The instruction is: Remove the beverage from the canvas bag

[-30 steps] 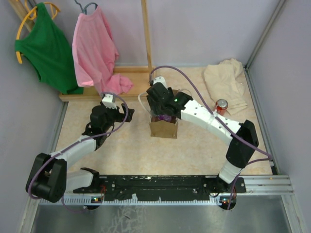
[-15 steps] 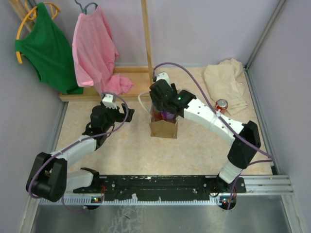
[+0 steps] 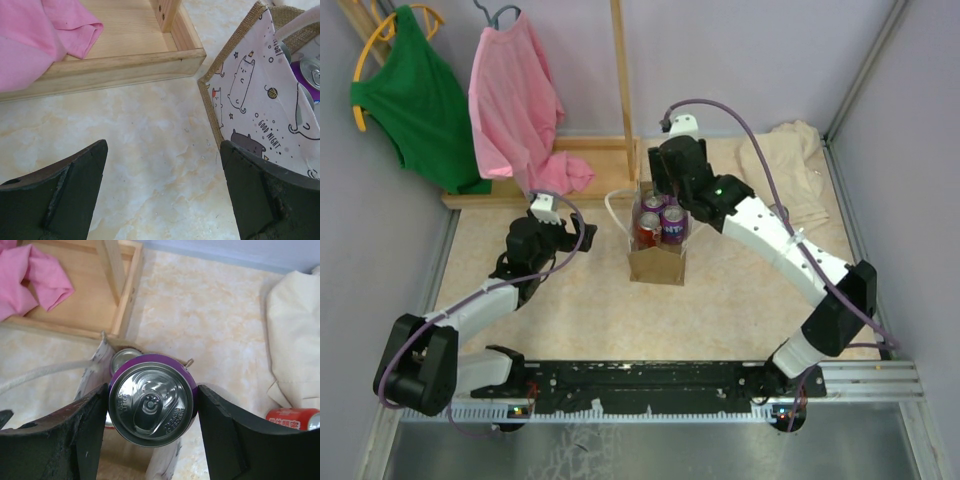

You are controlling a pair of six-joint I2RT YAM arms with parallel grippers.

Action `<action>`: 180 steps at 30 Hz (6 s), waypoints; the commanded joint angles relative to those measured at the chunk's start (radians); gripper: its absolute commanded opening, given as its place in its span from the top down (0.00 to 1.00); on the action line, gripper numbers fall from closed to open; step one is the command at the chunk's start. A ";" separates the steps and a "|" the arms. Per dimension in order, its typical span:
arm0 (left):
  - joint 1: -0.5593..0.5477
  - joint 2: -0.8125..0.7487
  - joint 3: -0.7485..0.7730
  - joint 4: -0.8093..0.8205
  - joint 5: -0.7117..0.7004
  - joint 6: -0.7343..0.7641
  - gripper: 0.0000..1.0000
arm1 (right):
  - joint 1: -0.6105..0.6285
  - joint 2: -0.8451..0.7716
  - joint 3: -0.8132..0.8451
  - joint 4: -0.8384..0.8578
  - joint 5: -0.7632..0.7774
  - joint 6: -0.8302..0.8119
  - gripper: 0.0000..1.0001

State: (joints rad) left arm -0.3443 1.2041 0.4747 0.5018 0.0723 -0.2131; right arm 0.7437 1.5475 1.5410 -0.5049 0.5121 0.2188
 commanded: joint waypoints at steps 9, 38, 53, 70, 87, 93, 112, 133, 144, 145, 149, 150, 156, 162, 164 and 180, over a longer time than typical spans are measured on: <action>-0.007 -0.018 0.018 0.029 0.013 -0.004 0.00 | -0.216 -0.086 0.172 0.203 0.059 -0.051 1.00; -0.008 -0.018 0.020 0.023 0.023 -0.006 0.00 | -0.474 0.020 -0.203 0.276 -0.123 0.049 1.00; -0.010 -0.014 0.034 0.011 0.017 0.006 0.00 | -0.486 0.209 -0.192 0.330 -0.146 0.044 1.00; -0.010 -0.027 0.024 0.005 0.006 0.010 0.00 | -0.504 0.252 -0.199 0.375 -0.082 0.060 1.00; -0.010 -0.029 0.023 0.005 0.013 0.003 0.00 | -0.504 0.240 -0.209 0.342 0.002 0.073 0.13; -0.010 -0.036 0.023 0.003 0.011 0.004 0.00 | -0.505 0.168 -0.150 0.326 0.019 0.064 0.13; -0.012 -0.023 0.023 0.009 0.014 -0.003 0.00 | -0.236 -0.110 0.052 0.120 -0.354 -0.061 0.24; -0.013 -0.018 0.033 0.007 0.018 -0.002 0.00 | -0.165 0.210 0.084 -0.115 -0.663 -0.392 0.29; -0.013 -0.029 0.024 0.003 0.008 0.002 0.00 | -0.168 0.243 0.067 -0.150 -0.541 -0.425 0.22; -0.013 -0.030 0.021 0.004 0.008 0.001 0.00 | -0.169 0.243 0.067 -0.154 -0.534 -0.426 0.22; -0.013 -0.029 0.019 0.007 0.009 0.001 0.00 | -0.179 0.243 0.070 -0.168 -0.526 -0.429 0.22; -0.013 -0.028 0.019 0.006 0.010 0.000 0.00 | -0.180 0.244 0.071 -0.171 -0.524 -0.432 0.22; -0.013 -0.023 0.018 0.013 0.017 -0.002 0.00 | -0.184 0.261 0.113 -0.224 -0.516 -0.480 0.23; -0.013 -0.010 0.025 0.015 0.019 0.006 0.00 | -0.184 0.290 0.163 -0.262 -0.543 -0.561 0.23; -0.013 -0.007 0.027 0.016 0.024 0.004 0.00 | -0.184 0.300 0.179 -0.277 -0.560 -0.597 0.23; -0.013 -0.010 0.021 0.021 0.026 0.004 0.00 | -0.184 0.404 0.222 -0.365 -0.600 -0.669 0.26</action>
State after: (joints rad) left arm -0.3519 1.1969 0.4767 0.4946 0.0879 -0.2123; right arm 0.5663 1.9270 1.7180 -0.8505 -0.0830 -0.4290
